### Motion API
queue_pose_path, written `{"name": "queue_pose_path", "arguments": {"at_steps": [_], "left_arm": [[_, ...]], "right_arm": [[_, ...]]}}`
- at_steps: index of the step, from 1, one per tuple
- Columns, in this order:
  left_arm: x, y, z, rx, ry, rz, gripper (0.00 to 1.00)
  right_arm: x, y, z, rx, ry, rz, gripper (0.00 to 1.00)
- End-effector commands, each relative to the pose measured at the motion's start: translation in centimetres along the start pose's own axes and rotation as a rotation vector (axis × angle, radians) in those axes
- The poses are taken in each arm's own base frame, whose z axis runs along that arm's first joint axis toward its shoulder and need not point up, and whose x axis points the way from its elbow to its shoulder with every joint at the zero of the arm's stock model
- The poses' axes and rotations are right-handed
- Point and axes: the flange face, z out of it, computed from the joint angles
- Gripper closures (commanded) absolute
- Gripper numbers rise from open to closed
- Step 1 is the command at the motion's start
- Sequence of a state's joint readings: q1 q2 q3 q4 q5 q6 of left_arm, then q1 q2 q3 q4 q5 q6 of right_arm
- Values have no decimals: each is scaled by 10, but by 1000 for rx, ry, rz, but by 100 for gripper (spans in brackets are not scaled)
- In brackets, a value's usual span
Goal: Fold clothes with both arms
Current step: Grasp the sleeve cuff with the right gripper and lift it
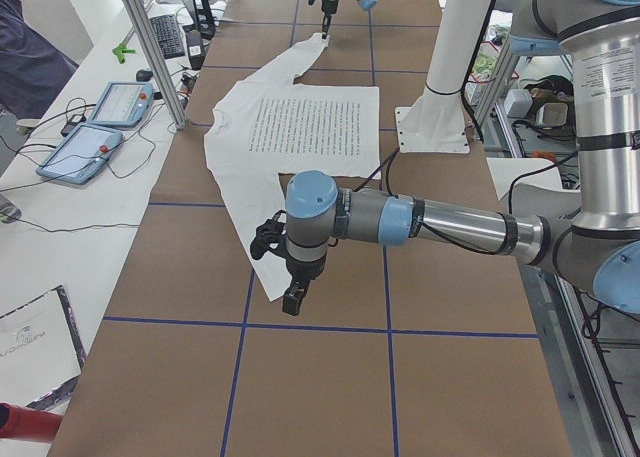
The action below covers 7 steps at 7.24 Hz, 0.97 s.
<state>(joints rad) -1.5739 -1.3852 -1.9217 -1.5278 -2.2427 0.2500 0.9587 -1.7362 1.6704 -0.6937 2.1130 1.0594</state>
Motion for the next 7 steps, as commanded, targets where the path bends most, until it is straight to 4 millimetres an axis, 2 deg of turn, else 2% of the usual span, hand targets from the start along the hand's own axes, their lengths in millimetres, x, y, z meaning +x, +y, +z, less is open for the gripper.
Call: {"name": "queue_pose_path", "arguments": {"at_steps": [1, 2, 3, 4, 6, 7], "left_arm": [[-1, 0, 1, -2, 2, -2, 0], [-1, 0, 1, -2, 2, -2, 0], [0, 0, 1, -1, 2, -1, 0], [0, -1, 0, 1, 1, 0, 0], [0, -1, -1, 2, 1, 1, 0], [0, -1, 0, 1, 1, 0, 0]], "right_arm": [[-90, -50, -12, 114, -106, -79, 100], [-138, -76, -15, 149, -154, -112, 100], [-203, -110, -16, 170, -191, -137, 100], [-276, -148, -18, 190, -233, -163, 100], [-350, -172, -18, 225, -253, -195, 100], [-406, -177, -6, 232, -266, -218, 100]]}}
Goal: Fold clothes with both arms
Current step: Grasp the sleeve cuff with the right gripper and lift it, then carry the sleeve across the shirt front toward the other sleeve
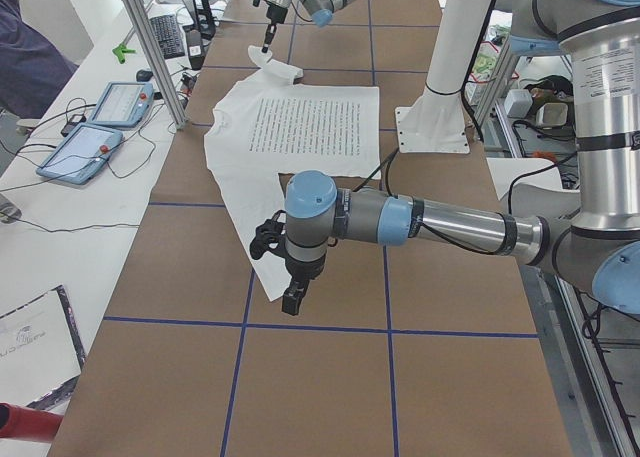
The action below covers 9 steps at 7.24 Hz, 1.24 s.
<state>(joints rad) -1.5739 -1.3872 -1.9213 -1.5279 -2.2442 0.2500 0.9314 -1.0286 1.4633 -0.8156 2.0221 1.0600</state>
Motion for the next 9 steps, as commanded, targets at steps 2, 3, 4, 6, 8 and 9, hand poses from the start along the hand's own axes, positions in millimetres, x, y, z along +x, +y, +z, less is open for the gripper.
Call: {"name": "queue_pose_path", "arguments": {"at_steps": [2, 3, 4, 6, 8, 9], "left_arm": [[0, 0, 0, -1, 0, -1, 0], [-2, 0, 2, -4, 1, -4, 0], [-2, 0, 2, -4, 1, -4, 0], [-2, 1, 2, -4, 1, -4, 0], [-1, 1, 2, -3, 1, -4, 0], [-1, 2, 2, -4, 1, -5, 0]], "right_arm": [[-134, -18, 58, 43, -40, -68, 100], [-183, -10, 73, 84, -50, -90, 100], [-228, 12, 96, 108, -45, -108, 100], [-280, 42, 106, 108, -79, -131, 100], [-308, 89, 121, 104, -85, -153, 100], [-316, 102, 122, 93, -99, -158, 100]]}}
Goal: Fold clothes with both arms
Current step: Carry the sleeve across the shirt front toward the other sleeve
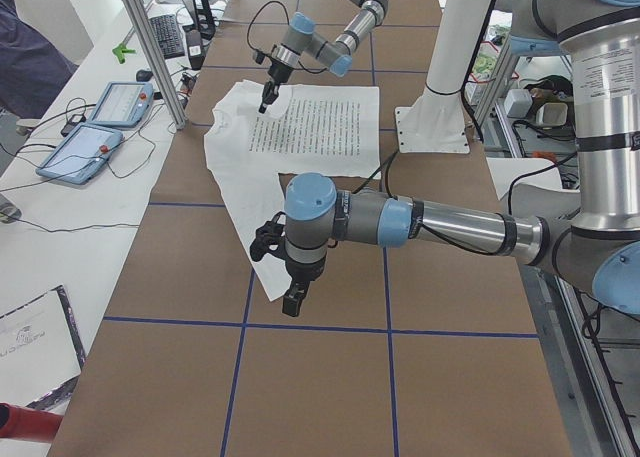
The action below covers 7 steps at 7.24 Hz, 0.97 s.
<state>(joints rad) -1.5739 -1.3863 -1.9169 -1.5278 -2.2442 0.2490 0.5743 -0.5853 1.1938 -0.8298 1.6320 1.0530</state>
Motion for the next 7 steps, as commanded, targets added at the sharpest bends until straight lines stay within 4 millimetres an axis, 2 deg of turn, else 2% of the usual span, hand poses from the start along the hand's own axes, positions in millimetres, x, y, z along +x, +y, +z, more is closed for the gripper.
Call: {"name": "queue_pose_path", "arguments": {"at_steps": [1, 3, 4, 5, 6, 7], "left_arm": [[0, 1, 1, -2, 0, -2, 0], [-1, 1, 2, -4, 1, -4, 0], [-1, 1, 2, -4, 1, -4, 0], [-2, 1, 2, -5, 1, -5, 0], [-1, 0, 1, -3, 1, -3, 0], [-1, 0, 1, -3, 1, -3, 0]], "right_arm": [[-24, 36, 6, -29, -22, -21, 100], [-35, 61, 12, -52, -27, -61, 100], [-36, 64, 14, -56, -26, -71, 94], [-35, 68, 16, -62, -21, -73, 36], [-38, 72, 20, -95, 23, -74, 1], [-49, 66, 20, -132, 85, -77, 1]]}}
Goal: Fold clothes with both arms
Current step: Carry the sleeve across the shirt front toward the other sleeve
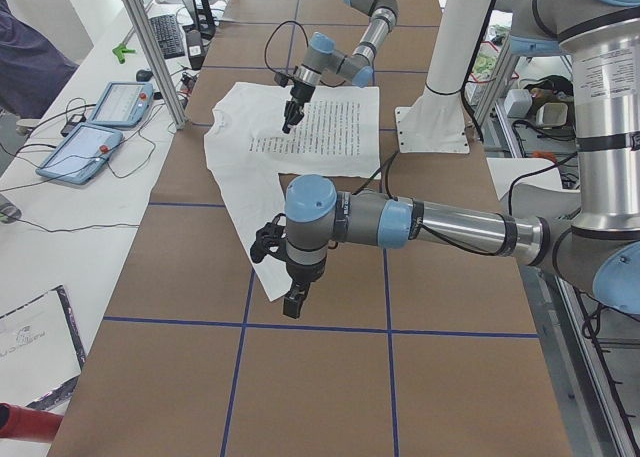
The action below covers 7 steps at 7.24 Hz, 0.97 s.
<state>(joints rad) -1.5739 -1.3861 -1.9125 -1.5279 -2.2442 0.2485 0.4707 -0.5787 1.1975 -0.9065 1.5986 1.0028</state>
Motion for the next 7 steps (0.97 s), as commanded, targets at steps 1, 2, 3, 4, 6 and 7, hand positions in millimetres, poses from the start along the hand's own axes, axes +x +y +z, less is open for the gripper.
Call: {"name": "queue_pose_path", "arguments": {"at_steps": [1, 2, 3, 4, 6, 7], "left_arm": [[1, -1, 0, 0, 2, 3, 0], [1, -2, 0, 3, 1, 5, 0], [1, -2, 0, 2, 2, 5, 0], [2, -3, 0, 3, 1, 6, 0], [2, -5, -1, 4, 1, 7, 0], [1, -5, -1, 4, -1, 7, 0]], "right_arm": [[-19, -11, -1, -67, 103, 2, 0], [-16, -12, 1, -88, 139, 6, 0], [-3, -7, 9, -98, 165, 29, 0], [7, -9, 13, -96, 183, 65, 1], [15, -12, 26, -94, 218, 157, 2], [7, -15, 34, -68, 230, 178, 2]]}}
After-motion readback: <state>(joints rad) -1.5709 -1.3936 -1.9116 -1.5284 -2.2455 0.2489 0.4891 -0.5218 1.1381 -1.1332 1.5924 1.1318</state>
